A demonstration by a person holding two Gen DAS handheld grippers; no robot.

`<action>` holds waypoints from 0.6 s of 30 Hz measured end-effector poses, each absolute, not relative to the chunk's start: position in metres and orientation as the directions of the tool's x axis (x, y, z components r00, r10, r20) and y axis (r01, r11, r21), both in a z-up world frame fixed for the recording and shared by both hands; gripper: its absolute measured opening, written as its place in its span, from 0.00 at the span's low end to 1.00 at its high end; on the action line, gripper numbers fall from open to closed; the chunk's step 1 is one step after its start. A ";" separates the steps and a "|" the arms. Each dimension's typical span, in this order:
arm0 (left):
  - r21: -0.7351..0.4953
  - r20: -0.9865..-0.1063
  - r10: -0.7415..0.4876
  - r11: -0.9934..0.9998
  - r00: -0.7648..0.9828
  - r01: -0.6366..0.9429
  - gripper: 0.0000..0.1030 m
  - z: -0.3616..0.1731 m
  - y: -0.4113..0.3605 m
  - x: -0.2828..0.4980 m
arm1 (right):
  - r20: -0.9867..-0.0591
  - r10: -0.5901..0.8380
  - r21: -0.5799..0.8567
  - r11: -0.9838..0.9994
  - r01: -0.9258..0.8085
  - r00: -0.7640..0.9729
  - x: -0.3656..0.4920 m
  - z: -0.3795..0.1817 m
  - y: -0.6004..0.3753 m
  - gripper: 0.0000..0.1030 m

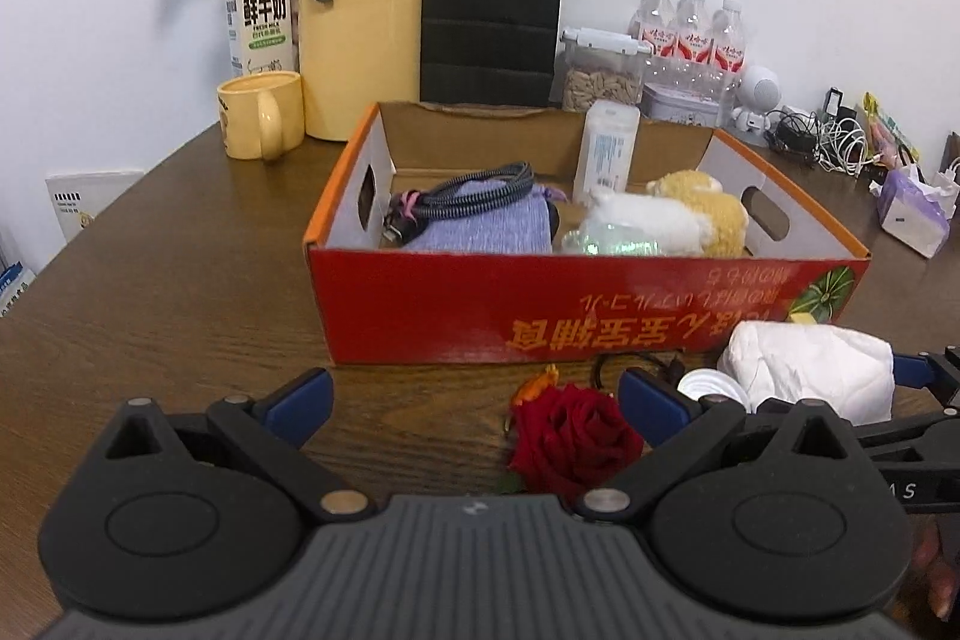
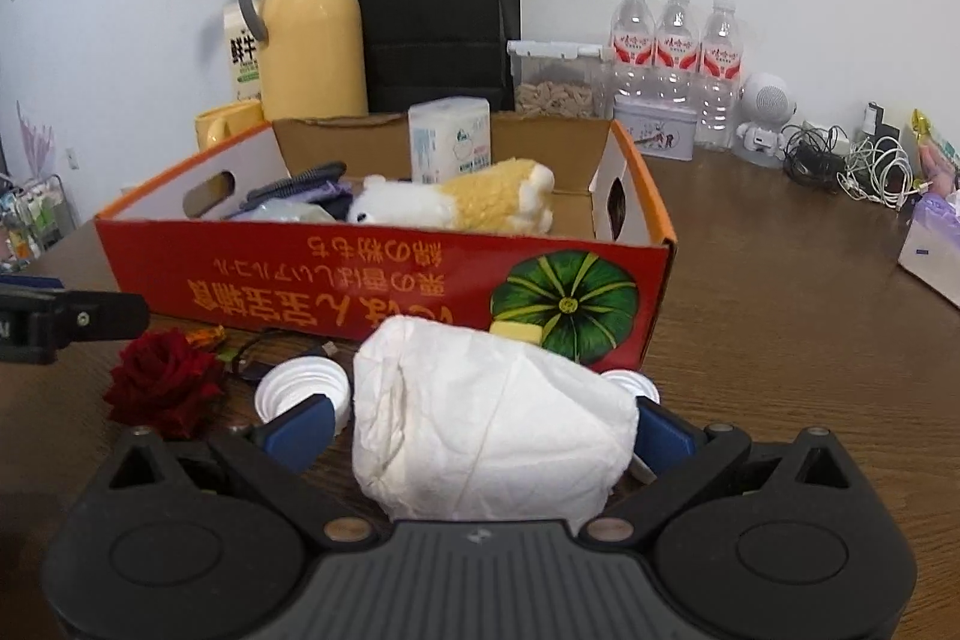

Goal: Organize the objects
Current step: 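Move both grippers back toward the red rose and white tissue bundle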

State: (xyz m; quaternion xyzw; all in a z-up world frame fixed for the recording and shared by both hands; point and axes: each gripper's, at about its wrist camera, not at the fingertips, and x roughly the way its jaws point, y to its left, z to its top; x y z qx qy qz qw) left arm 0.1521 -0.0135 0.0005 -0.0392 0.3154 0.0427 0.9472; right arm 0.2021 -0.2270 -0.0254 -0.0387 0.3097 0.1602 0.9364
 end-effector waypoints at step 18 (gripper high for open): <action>-0.036 -0.572 0.025 0.998 0.820 -0.056 1.00 -0.018 -0.029 0.146 | -0.553 0.285 0.011 0.942 -0.336 0.783 0.194 -0.022 -0.226 0.72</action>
